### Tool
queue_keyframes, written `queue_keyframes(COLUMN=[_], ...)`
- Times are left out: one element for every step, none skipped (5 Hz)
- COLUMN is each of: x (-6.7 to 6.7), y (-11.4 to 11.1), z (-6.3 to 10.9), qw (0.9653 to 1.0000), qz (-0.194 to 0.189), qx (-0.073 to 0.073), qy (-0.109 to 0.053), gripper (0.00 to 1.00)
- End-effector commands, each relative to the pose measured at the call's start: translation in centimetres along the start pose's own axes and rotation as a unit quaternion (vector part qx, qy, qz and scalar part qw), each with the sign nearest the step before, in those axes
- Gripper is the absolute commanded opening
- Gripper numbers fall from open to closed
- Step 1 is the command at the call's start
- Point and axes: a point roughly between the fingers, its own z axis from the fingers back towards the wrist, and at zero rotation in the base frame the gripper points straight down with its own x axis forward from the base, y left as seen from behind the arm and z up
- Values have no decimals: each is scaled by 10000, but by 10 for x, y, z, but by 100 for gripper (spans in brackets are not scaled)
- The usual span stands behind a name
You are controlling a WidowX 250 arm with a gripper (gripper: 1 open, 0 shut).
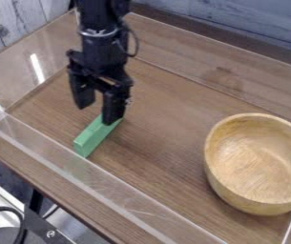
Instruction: Put the green block in the brown bowl
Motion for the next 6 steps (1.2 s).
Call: queue_keyframes(x=[-1, -1, -1, 0, 2, 4], y=[10, 14, 13, 12, 10, 9], z=[2, -7, -14, -19, -23, -26], qw=[9995, 9995, 9995, 9995, 9995, 9995], qz=[45, 62, 72, 78, 88, 102], qx=[106, 110, 102, 97, 89, 73], qy=[-287, -295, -287, -276, -274, -288], gripper=[100, 100, 100, 100, 100, 100])
